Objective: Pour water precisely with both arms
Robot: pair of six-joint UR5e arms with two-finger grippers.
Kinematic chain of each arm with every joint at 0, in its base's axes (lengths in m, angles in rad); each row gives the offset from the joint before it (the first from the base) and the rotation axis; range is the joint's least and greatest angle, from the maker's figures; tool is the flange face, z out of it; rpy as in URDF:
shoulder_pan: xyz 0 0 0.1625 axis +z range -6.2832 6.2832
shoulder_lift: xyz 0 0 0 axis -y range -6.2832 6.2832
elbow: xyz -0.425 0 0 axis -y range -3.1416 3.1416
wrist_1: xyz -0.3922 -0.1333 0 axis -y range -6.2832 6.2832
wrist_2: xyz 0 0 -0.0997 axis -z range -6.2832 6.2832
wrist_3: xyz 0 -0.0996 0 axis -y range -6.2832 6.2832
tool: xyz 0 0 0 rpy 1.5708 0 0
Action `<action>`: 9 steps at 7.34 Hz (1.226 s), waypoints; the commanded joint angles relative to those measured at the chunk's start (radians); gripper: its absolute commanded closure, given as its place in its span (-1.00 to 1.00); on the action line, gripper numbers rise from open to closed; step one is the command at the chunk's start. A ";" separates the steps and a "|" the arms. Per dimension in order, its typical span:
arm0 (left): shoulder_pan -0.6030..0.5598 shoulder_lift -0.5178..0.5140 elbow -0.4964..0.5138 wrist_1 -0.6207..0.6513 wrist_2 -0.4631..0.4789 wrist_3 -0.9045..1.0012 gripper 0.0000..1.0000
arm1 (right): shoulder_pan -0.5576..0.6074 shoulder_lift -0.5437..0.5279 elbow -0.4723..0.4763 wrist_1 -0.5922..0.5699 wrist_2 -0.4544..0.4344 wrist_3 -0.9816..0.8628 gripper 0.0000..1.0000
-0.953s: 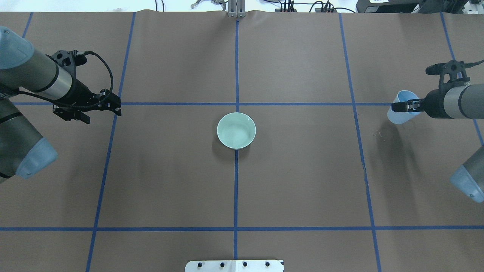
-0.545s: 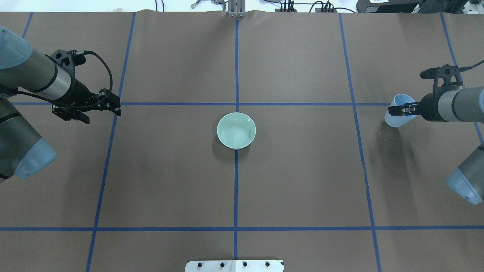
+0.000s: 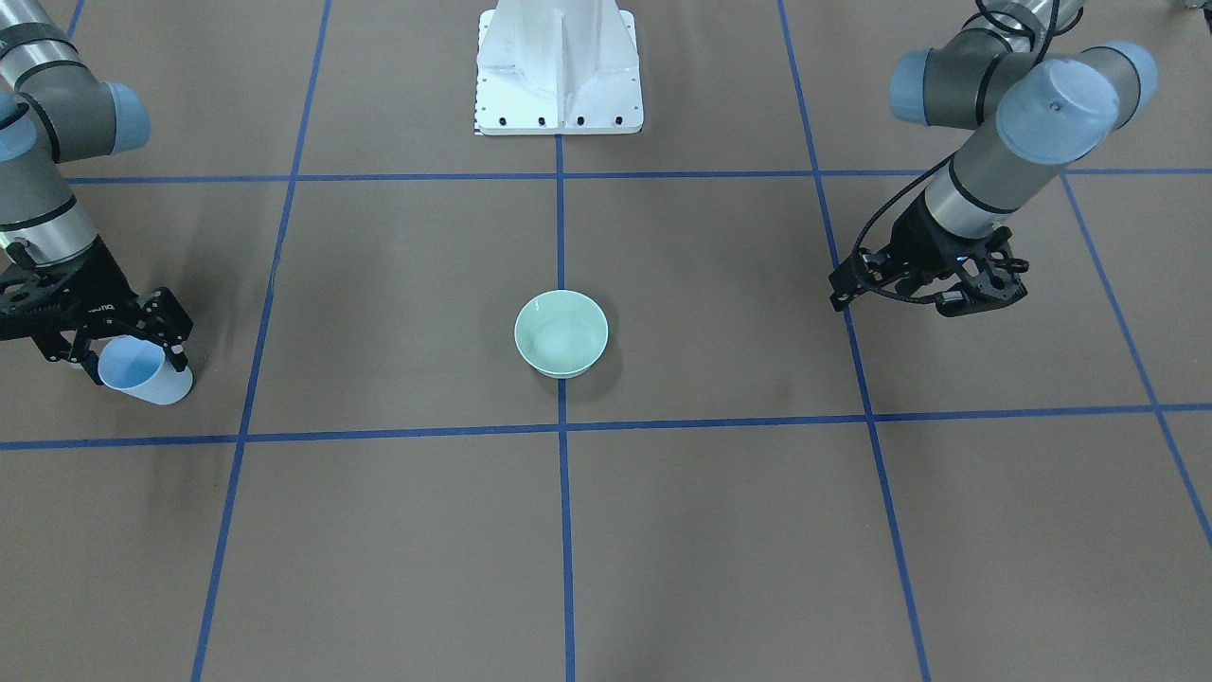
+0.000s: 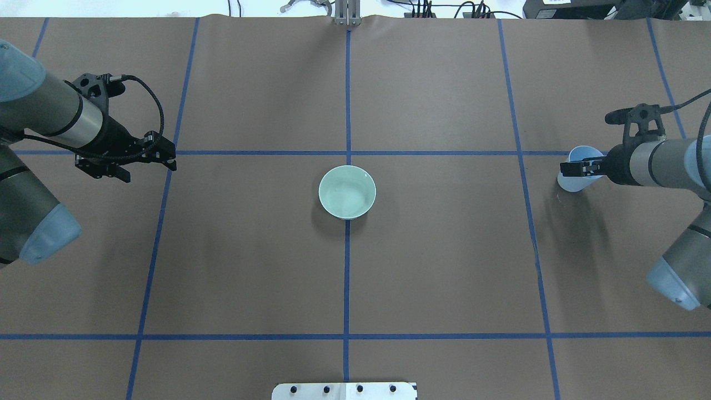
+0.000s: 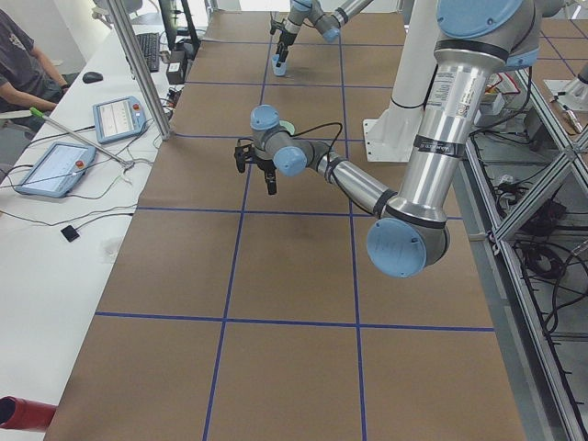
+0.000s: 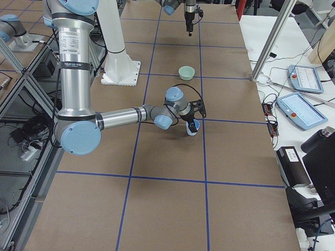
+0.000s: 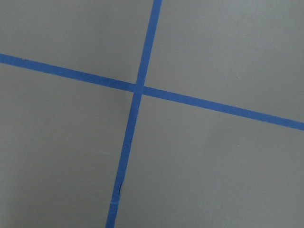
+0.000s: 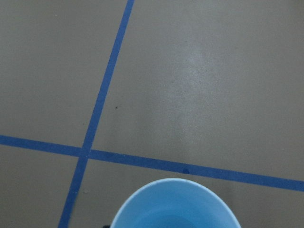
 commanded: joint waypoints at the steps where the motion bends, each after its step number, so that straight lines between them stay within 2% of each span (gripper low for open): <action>1: 0.000 -0.001 0.000 0.000 0.000 0.000 -1.00 | 0.005 -0.018 0.008 0.053 0.004 0.000 -0.98; 2: 0.000 -0.001 0.000 0.000 0.000 0.000 -1.00 | 0.006 -0.061 0.046 0.091 0.033 -0.001 -0.98; 4: 0.011 -0.016 0.007 0.002 0.001 -0.012 -1.00 | 0.058 -0.108 0.109 0.092 0.054 -0.003 -0.98; 5: 0.012 -0.037 0.012 0.003 0.003 -0.012 -1.00 | 0.124 -0.110 0.105 0.092 0.123 -0.013 -0.98; 6: 0.058 -0.080 0.018 0.005 0.006 -0.012 -1.00 | 0.209 -0.107 0.100 0.081 0.231 -0.018 -0.98; 7: 0.110 -0.144 0.023 0.053 0.043 -0.038 -1.00 | 0.253 -0.107 0.088 0.078 0.269 -0.018 -0.98; 8: 0.194 -0.253 0.064 0.096 0.125 -0.125 -1.00 | 0.287 -0.107 0.069 0.064 0.271 -0.020 -0.98; 9: 0.239 -0.353 0.138 0.097 0.162 -0.164 -1.00 | 0.329 -0.109 0.037 0.061 0.294 -0.039 -0.98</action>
